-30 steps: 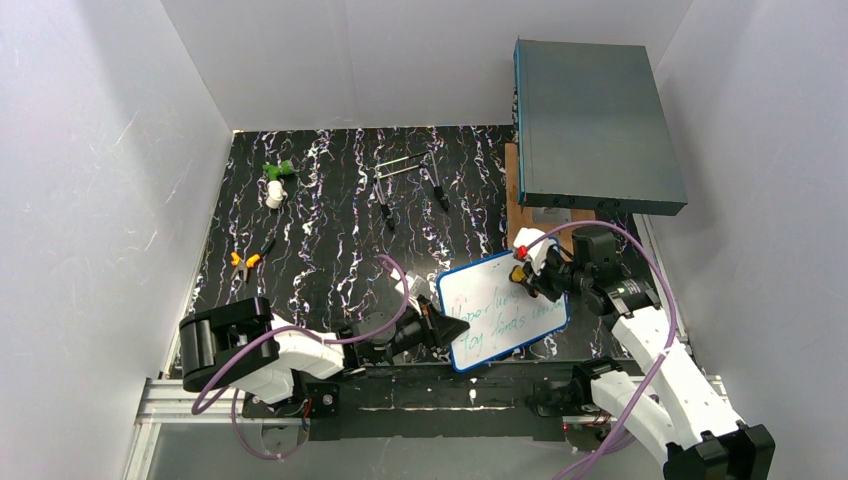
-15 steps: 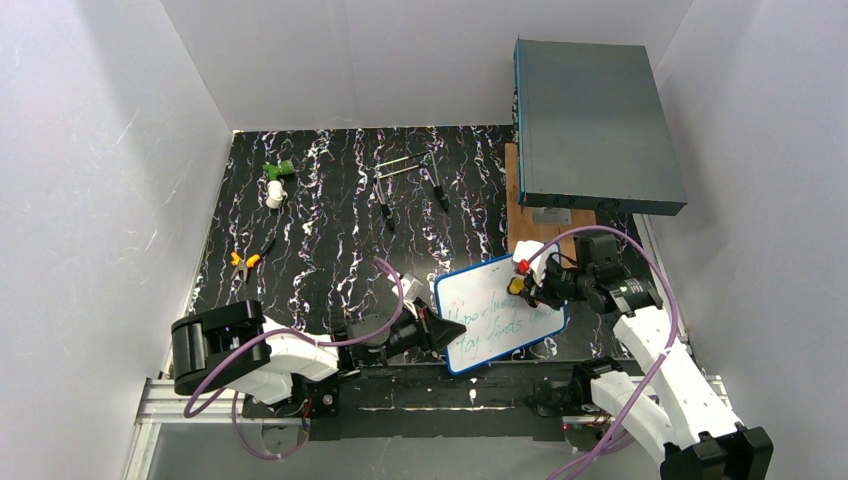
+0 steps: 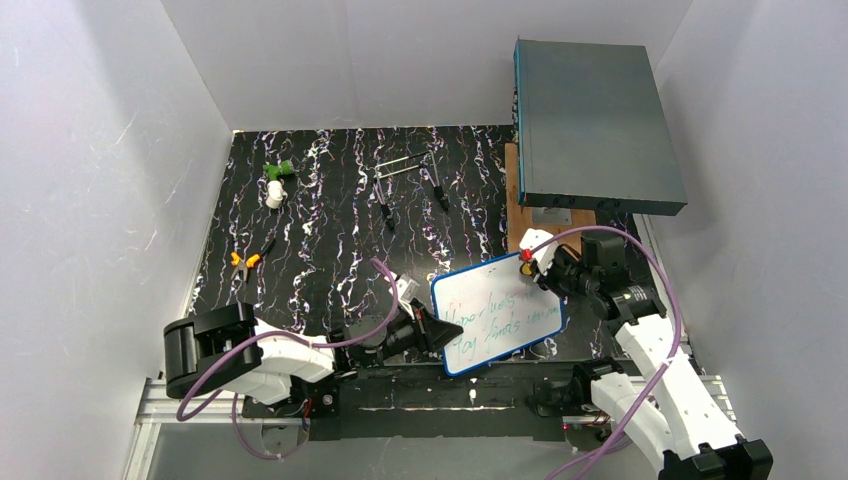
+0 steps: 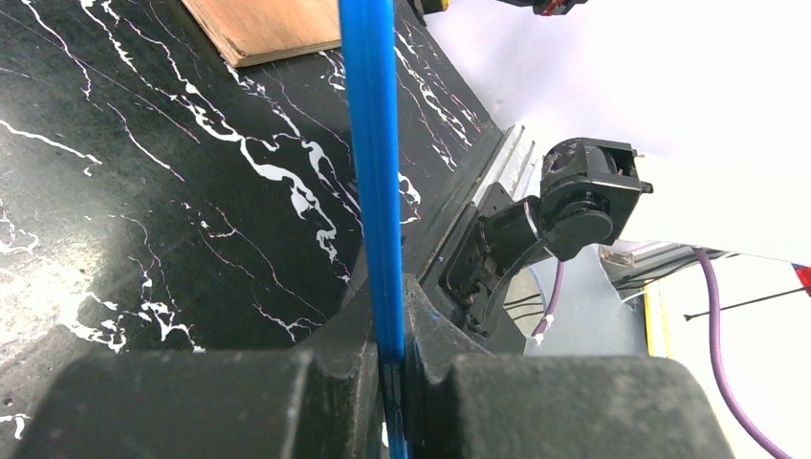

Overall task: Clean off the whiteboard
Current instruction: Erase the whiteboard at the center of the board.

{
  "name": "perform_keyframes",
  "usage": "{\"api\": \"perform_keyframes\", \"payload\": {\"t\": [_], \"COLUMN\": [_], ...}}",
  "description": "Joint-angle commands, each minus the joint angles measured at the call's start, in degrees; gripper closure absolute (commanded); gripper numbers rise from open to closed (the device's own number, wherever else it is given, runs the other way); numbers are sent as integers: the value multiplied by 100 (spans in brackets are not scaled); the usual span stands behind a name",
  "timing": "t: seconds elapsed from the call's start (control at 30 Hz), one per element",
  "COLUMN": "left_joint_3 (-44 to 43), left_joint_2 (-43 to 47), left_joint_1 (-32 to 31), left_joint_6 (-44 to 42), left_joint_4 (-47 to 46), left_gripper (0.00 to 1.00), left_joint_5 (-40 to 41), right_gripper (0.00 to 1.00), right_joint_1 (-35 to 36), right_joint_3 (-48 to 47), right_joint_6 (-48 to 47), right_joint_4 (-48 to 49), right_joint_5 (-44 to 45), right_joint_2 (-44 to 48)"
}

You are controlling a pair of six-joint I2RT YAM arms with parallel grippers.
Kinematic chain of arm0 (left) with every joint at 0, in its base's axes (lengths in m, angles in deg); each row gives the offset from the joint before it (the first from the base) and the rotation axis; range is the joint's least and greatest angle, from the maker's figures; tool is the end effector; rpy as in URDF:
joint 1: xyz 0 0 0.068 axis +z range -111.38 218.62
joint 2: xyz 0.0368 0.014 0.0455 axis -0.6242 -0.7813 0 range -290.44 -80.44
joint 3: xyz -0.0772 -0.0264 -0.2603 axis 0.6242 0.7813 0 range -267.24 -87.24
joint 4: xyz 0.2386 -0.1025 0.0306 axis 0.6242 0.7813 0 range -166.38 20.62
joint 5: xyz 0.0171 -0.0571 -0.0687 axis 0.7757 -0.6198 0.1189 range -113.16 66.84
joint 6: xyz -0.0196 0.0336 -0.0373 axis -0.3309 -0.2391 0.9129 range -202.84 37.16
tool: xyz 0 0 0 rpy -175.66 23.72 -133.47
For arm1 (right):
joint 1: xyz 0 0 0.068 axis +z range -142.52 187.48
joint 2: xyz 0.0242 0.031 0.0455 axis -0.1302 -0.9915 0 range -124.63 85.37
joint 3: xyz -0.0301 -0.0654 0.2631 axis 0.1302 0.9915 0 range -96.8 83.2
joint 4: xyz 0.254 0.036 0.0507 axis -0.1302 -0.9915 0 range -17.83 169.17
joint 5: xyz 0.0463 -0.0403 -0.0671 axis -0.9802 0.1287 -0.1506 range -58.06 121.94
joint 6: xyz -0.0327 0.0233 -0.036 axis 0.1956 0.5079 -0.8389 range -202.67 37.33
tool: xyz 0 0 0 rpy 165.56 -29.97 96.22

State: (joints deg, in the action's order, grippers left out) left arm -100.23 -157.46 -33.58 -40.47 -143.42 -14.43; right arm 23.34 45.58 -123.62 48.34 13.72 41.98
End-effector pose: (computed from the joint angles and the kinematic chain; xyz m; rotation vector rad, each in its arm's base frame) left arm 0.0758 -0.2183 0.1825 0.3069 1.6862 -1.4446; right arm 0.1553 0.0556 0.2656 -1.1848 1.8234 0.1023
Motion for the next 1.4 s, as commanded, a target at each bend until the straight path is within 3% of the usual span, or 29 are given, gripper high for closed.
{"api": "perform_keyframes", "payload": {"t": [0.0,0.1,0.23,0.33,0.43,0.63,0.7,0.83,0.9,0.97,1.07,1.17,1.37], "left_joint_3": [48,37,-25,-49,-61,-54,-46,-59,-91,-119,-124,-131,-101], "left_joint_2": [366,379,336,294,259,308,323,242,192,156,170,245,361], "left_joint_1": [-100,-103,-100,-101,-101,-101,-101,-99,-101,-101,-101,-101,-101], "left_joint_6": [-374,-371,-357,-346,-328,-332,-336,-349,-344,-332,-334,-358,-388], "left_joint_4": [-248,-223,-181,-186,-201,-148,-134,-195,-229,-228,-194,-105,-23], "left_gripper": [100,100,100,100,100,100,100,100,100,100,100,100,100], "left_joint_5": [-329,-329,-370,-407,-428,-469,-466,-500,-537,-573,-590,-575,-573], "right_gripper": [99,99,99,99,99,99,99,99,99,99,99,99,99], "right_joint_1": [-43,-10,-6,-35,-150,-197,-198,-142,-135,-136,-208,-280,-285], "right_joint_3": [58,-62,-349,-458,-409,-26,4,-145,-222,-316,-436,-303,227], "right_joint_6": [-615,-782,-429,520,840,713,545,93,114,481,1081,1064,547], "right_joint_4": [-705,-932,-735,87,590,736,465,-398,-434,-114,503,797,728], "right_joint_5": [-856,-1655,-1884,-777,253,708,314,-1479,-1851,-1480,-236,634,1024], "right_joint_2": [32,-32,-218,-284,-248,-92,-65,-43,-52,-95,-134,-75,37]}}
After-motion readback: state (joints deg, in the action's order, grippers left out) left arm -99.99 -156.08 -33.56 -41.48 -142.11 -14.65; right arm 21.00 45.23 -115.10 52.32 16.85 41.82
